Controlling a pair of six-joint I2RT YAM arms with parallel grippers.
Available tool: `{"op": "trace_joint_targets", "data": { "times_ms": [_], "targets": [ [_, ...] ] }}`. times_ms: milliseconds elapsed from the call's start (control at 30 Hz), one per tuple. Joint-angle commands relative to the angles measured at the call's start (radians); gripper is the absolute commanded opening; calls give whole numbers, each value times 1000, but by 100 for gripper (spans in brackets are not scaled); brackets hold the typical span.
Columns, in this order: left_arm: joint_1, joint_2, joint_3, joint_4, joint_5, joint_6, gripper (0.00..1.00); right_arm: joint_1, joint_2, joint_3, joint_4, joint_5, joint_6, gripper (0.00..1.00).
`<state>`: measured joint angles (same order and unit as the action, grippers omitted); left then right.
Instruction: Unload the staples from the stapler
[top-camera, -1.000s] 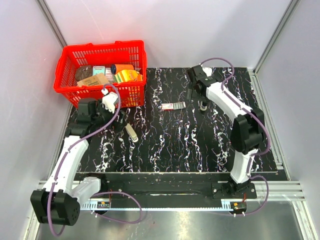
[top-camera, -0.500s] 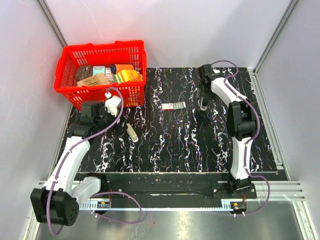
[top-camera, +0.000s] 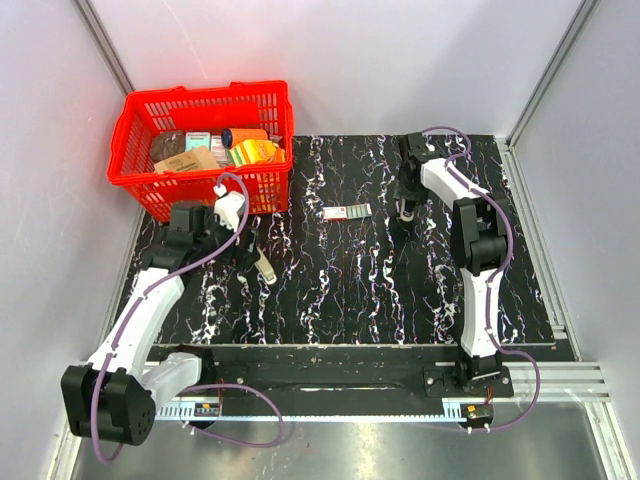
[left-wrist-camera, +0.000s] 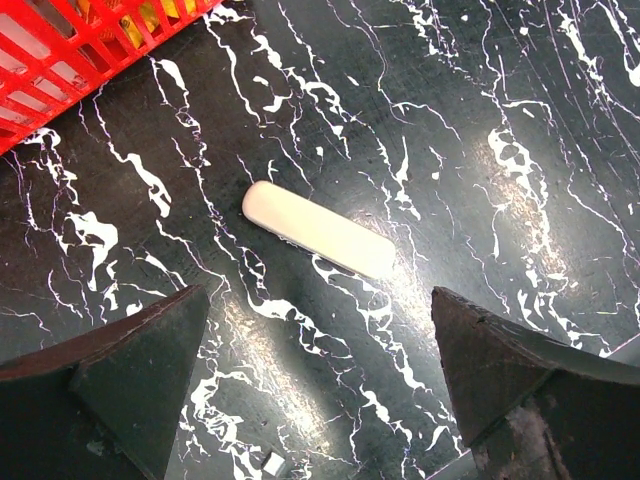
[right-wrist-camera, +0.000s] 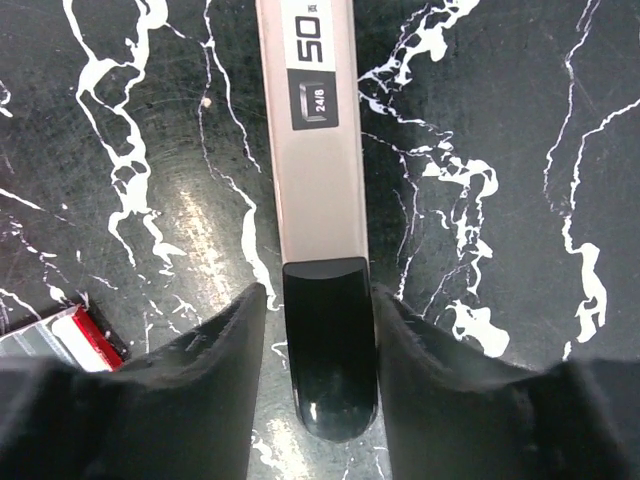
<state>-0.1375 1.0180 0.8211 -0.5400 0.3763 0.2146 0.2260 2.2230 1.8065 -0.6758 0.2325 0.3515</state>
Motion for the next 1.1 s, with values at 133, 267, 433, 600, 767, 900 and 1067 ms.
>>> {"op": "trace_joint_targets", "data": {
  "times_ms": [133, 267, 433, 600, 767, 900, 1067],
  "targets": [
    [-36, -12, 41, 28, -53, 22, 94, -4, -29, -22, 48, -21, -8, 24],
    [-54, -35, 53, 26, -51, 32, 84, -4, -80, -74, 51, -56, 33, 18],
    [-109, -52, 113, -3, -57, 0, 99, 39, -265, -286, 126, -110, 99, 9],
    [-143, -18, 199, -64, -36, -14, 99, 151, -465, -473, 153, -79, 130, 7],
    [-143, 129, 312, -149, -86, -31, 99, 272, -653, -691, 202, -94, 234, 4],
    [-113, 166, 294, -143, 79, -21, 99, 352, -790, -826, 265, -114, 320, 4],
    [-132, 106, 245, -22, 145, -75, 99, 441, -898, -900, 370, -128, 366, 5]
  ]
}}
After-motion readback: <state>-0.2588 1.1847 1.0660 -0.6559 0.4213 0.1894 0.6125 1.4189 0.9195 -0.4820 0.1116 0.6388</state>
